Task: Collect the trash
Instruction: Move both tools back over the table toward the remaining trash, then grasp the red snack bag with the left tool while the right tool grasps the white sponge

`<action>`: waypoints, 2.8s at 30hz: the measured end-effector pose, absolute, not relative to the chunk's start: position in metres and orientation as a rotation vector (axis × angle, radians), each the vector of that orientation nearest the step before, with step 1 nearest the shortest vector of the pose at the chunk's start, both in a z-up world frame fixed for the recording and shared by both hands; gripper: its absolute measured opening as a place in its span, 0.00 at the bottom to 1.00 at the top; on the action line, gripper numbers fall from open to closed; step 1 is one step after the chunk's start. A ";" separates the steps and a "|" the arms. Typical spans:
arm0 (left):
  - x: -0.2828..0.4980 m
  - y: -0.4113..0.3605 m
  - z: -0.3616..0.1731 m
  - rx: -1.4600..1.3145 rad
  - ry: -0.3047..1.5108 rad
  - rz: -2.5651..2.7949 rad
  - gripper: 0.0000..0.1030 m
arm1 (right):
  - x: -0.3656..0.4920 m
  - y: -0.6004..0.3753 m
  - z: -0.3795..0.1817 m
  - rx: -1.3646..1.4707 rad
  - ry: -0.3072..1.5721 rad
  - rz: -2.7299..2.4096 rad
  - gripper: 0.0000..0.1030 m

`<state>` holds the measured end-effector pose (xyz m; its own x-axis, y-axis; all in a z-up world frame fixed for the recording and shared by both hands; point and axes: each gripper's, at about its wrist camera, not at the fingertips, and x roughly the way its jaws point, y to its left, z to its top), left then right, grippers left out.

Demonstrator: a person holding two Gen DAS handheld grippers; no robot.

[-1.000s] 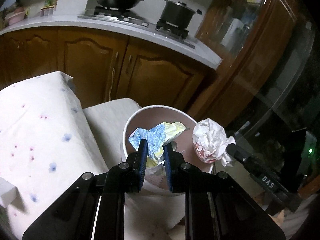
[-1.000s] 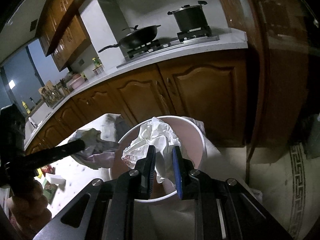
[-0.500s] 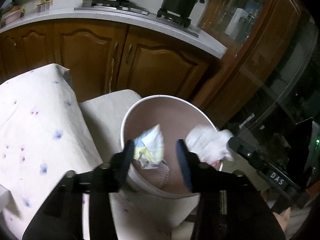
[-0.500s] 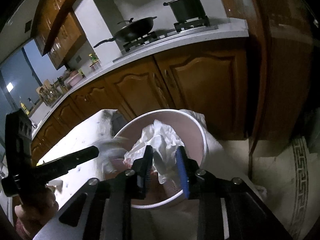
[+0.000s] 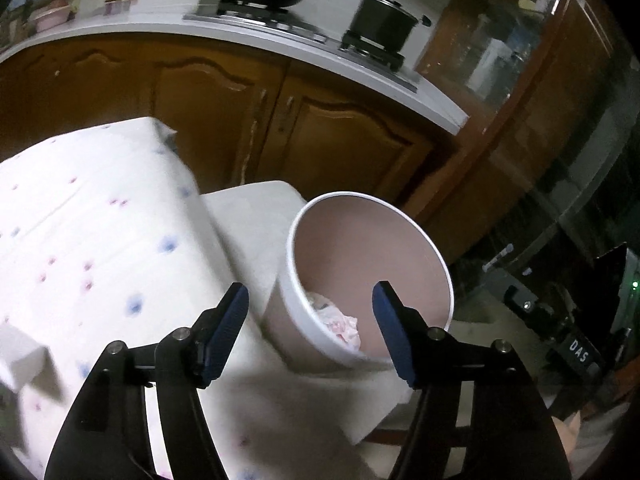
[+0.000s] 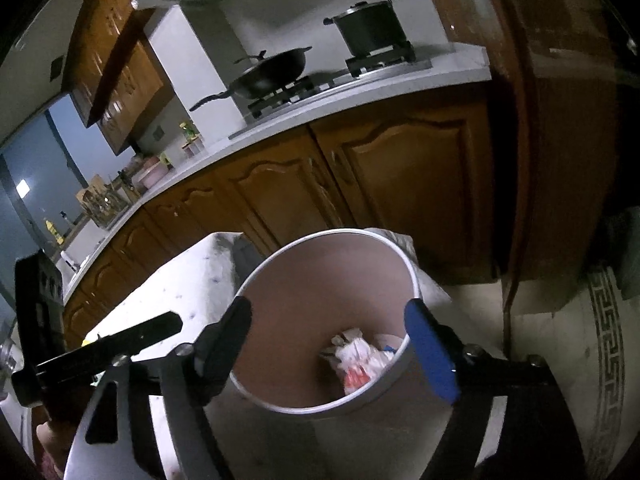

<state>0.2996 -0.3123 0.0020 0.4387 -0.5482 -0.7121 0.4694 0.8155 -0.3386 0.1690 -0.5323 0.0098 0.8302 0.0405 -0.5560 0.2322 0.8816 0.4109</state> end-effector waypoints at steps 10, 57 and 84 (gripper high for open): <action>0.280 -0.245 0.013 -0.150 0.900 -0.551 0.66 | 0.165 -0.500 0.021 0.480 0.572 -0.043 0.81; 0.262 0.023 0.023 -0.298 0.809 -0.159 0.71 | 0.198 -0.271 0.034 0.178 0.601 0.416 0.82; 0.376 0.013 -0.033 -0.207 1.005 -0.153 0.13 | 0.283 -0.204 -0.024 -0.047 0.772 0.492 0.32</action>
<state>0.3755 0.0129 -0.0329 0.5277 -0.2222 -0.8199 0.0325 0.9698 -0.2419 0.2827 -0.2041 -0.0238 0.6093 0.4091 -0.6793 -0.4429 0.8861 0.1364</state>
